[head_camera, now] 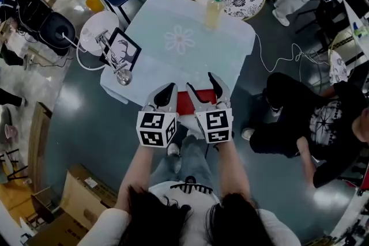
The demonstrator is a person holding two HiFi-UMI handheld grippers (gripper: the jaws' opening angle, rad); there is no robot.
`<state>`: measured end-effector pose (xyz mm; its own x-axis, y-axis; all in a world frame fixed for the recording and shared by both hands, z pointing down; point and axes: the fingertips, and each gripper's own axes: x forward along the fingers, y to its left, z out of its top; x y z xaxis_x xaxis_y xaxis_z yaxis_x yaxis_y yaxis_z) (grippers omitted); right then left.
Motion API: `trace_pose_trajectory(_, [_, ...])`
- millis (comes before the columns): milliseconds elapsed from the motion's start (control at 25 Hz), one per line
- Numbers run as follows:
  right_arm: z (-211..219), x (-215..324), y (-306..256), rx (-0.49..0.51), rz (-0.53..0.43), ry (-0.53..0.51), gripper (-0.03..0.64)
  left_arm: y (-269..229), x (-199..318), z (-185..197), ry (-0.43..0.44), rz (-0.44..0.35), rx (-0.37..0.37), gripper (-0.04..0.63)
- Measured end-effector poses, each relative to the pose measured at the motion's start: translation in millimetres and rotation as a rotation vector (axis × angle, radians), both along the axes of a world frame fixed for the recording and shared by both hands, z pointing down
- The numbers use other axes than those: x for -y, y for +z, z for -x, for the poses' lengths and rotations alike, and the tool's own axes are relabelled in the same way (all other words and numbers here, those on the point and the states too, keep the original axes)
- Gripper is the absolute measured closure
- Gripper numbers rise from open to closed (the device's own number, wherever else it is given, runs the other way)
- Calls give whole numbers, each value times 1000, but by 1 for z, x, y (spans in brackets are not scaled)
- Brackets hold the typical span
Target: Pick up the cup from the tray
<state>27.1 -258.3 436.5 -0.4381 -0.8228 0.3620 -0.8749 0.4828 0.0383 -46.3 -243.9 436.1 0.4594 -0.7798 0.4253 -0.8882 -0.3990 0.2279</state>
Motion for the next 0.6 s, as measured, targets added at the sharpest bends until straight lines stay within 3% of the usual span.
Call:
trace_pose_trajectory(160, [-5, -24, -21, 13, -39, 53, 453, -23, -18, 3, 14, -55, -15, 595])
trace_pose_trajectory(280, [-4, -45, -33, 7, -54, 79, 496, -33, -37, 4, 34, -73, -34, 595])
trace_pose_trajectory(400, [-4, -68, -38, 13, -64, 117, 589, -37, -57, 7, 46, -79, -35, 595])
trace_pose_trajectory(600, [0, -99, -43, 29, -52, 155, 597, -44, -83, 13, 64, -102, -32, 594])
